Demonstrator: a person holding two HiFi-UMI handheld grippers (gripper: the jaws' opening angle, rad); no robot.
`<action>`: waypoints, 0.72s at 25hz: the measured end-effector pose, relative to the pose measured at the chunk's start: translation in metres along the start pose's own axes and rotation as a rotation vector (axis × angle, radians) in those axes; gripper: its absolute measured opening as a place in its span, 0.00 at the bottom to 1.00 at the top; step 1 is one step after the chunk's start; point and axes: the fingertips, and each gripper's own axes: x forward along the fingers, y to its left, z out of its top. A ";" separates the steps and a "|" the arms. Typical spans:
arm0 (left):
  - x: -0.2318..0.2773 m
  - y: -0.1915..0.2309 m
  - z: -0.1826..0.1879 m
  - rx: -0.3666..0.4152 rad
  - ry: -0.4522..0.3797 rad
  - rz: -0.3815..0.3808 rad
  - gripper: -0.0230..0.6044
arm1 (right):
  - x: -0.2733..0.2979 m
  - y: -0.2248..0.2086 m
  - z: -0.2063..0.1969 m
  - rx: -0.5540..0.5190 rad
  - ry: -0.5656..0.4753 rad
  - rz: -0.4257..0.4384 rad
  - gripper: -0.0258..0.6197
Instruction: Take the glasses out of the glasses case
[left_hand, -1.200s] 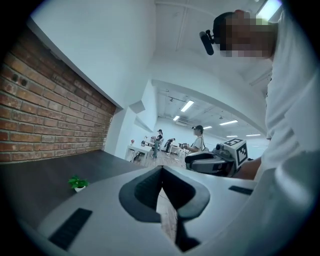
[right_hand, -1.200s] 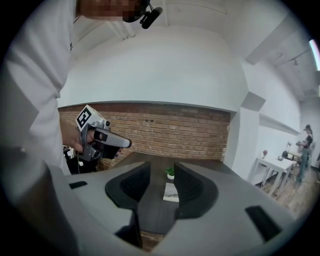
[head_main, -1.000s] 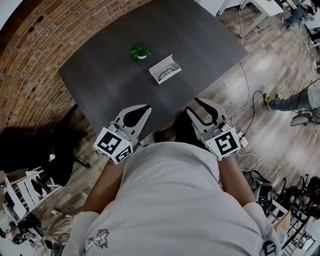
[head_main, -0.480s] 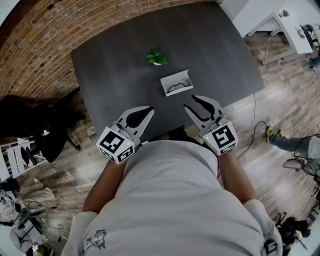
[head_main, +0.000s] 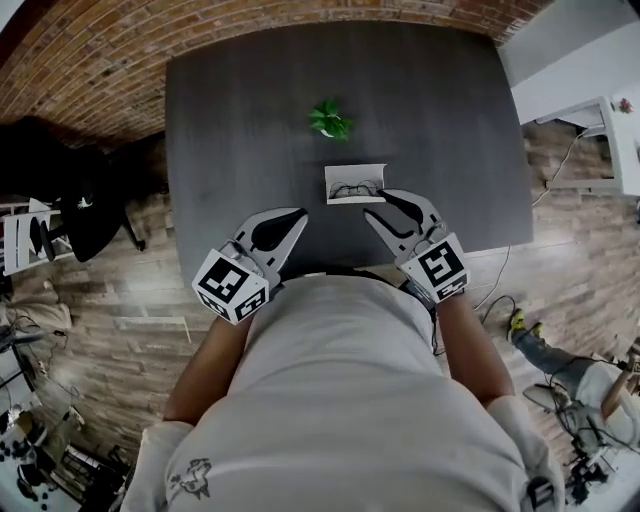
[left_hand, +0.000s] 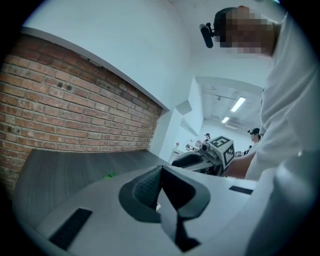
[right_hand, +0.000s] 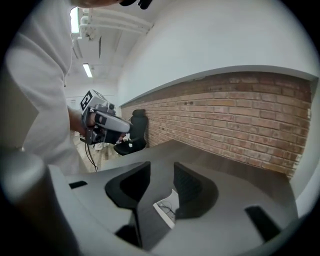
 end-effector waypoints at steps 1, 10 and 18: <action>0.002 0.000 -0.001 -0.005 -0.004 0.019 0.05 | 0.002 -0.002 -0.003 -0.012 0.009 0.027 0.28; 0.013 -0.010 -0.014 -0.029 -0.008 0.158 0.05 | 0.017 -0.009 -0.033 -0.161 0.090 0.202 0.28; 0.015 0.001 -0.031 -0.053 0.007 0.210 0.05 | 0.034 -0.002 -0.062 -0.210 0.190 0.267 0.28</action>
